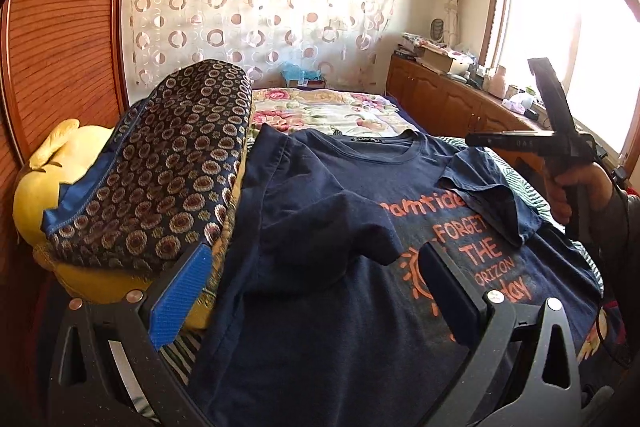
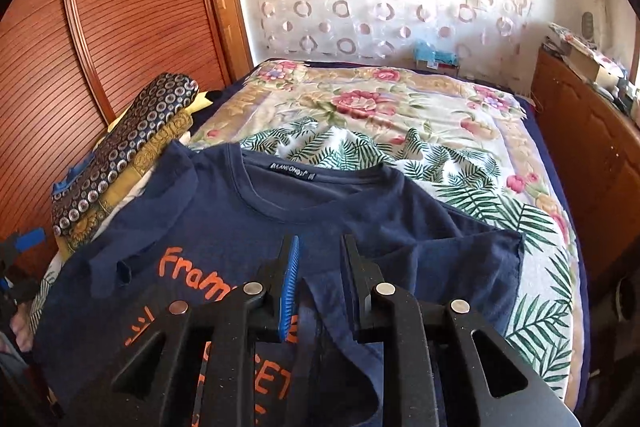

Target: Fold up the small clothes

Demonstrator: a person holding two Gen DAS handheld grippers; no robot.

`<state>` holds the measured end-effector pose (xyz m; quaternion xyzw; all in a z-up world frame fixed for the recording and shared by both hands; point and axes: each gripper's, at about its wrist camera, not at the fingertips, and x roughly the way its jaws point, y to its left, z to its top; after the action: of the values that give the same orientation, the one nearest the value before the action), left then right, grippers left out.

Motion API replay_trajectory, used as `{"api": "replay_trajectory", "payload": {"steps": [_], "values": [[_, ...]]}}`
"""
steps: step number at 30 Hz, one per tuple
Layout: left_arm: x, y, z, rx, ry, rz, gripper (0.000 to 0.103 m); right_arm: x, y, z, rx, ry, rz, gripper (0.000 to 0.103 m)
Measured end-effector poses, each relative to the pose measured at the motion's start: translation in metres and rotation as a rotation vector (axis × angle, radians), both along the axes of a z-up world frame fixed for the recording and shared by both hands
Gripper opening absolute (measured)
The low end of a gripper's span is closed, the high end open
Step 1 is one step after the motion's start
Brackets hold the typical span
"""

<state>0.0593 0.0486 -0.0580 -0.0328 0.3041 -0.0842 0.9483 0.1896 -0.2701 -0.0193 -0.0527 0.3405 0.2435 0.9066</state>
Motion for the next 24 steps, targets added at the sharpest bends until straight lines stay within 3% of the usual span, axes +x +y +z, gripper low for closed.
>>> {"api": "replay_trajectory", "payload": {"steps": [10,16,24], "values": [[0.025,0.018,0.015,0.027,-0.012,0.024,0.103,0.002,0.070,-0.021,-0.017,0.043,0.206,0.021],[0.032,0.031,0.021,0.033,-0.019,0.047,0.103,0.029,0.121,-0.042,-0.049,0.096,0.298,0.021],[0.036,0.050,0.019,0.026,-0.009,0.076,0.103,0.071,0.165,-0.056,-0.012,0.166,0.359,0.021]]}}
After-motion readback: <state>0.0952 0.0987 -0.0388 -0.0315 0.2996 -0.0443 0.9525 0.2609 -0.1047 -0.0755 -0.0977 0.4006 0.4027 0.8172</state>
